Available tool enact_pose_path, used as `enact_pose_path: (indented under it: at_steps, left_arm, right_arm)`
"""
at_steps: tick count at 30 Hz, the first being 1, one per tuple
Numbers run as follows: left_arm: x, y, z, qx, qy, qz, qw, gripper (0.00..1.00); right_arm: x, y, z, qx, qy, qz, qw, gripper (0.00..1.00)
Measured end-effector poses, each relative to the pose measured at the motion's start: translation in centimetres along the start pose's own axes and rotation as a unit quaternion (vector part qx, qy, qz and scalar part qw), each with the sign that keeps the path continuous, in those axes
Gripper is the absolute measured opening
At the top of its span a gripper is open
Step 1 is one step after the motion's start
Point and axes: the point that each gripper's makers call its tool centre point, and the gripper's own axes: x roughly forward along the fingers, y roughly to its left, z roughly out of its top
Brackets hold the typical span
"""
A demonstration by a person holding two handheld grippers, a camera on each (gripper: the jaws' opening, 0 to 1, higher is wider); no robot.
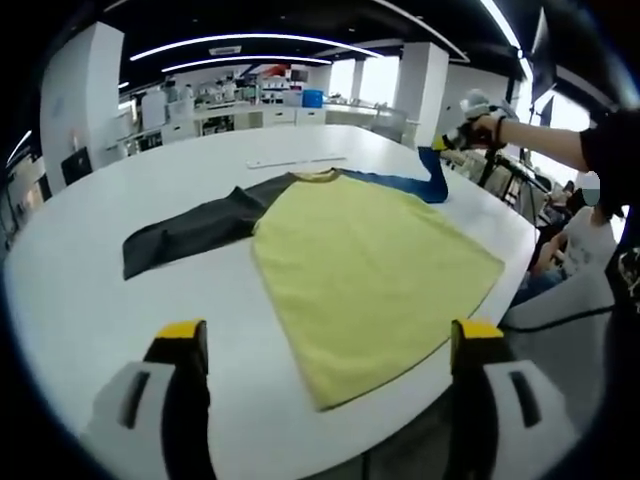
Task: Fold the garment on the visible template until the final outline fits inside the template.
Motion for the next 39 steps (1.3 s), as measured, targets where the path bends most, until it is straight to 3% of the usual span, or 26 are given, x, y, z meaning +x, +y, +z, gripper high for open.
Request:
enact_pose_path:
  at_steps: [12,23,39]
  left_arm:
    - [0.0,-0.5,0.1,-0.004,-0.006,-0.011,0.9999,0.99]
    - [0.0,-0.3,0.1,0.001,0.000,-0.004,1.0000,0.96]
    - [0.3,-0.3,-0.3,-0.005,0.005,-0.010,0.9999,0.96]
  right_arm:
    - [1.7,3.7,0.5,-0.023,0.011,0.024,0.9994,0.00]
    - [3.0,8.7,0.7,-0.037,0.018,0.061,0.9973,0.00]
    - [3.6,14.7,0.2,-0.064,0.024,0.097,0.9929,0.00]
